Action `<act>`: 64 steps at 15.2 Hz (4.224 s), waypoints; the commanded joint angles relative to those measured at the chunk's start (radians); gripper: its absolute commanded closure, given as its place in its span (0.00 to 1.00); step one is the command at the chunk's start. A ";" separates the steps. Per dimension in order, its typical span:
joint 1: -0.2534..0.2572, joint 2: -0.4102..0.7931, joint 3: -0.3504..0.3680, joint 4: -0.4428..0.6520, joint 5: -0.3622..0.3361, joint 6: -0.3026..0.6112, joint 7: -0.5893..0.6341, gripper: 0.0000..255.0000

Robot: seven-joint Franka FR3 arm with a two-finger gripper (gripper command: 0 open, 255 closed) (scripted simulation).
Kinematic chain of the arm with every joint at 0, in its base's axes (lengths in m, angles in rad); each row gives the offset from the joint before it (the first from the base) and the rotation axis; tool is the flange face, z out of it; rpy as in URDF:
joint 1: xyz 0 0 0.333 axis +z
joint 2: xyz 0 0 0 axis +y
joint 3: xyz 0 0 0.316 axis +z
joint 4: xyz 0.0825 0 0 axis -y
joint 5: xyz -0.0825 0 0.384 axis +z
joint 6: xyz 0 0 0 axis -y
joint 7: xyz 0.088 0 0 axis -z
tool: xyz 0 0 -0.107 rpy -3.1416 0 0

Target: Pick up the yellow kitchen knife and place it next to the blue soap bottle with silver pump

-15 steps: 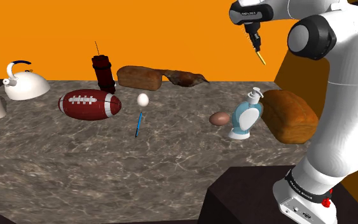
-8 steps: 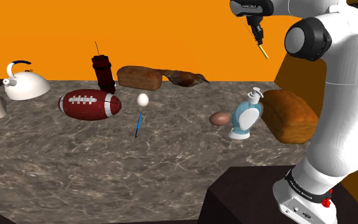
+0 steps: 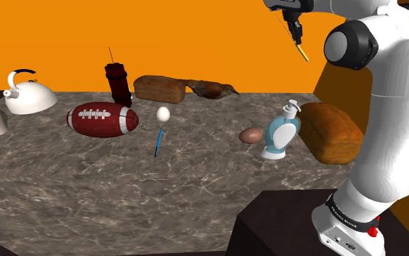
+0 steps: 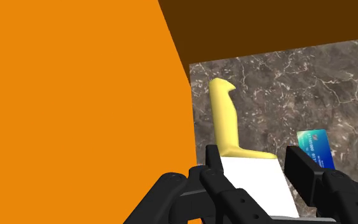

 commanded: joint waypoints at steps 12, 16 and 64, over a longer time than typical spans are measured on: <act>0.246 -0.316 0.101 -0.386 -0.098 -0.076 0.309 1.00; 0.303 -0.368 0.147 -0.440 -0.098 -0.122 0.401 1.00; 0.511 -0.417 0.348 -0.856 0.036 0.044 0.926 1.00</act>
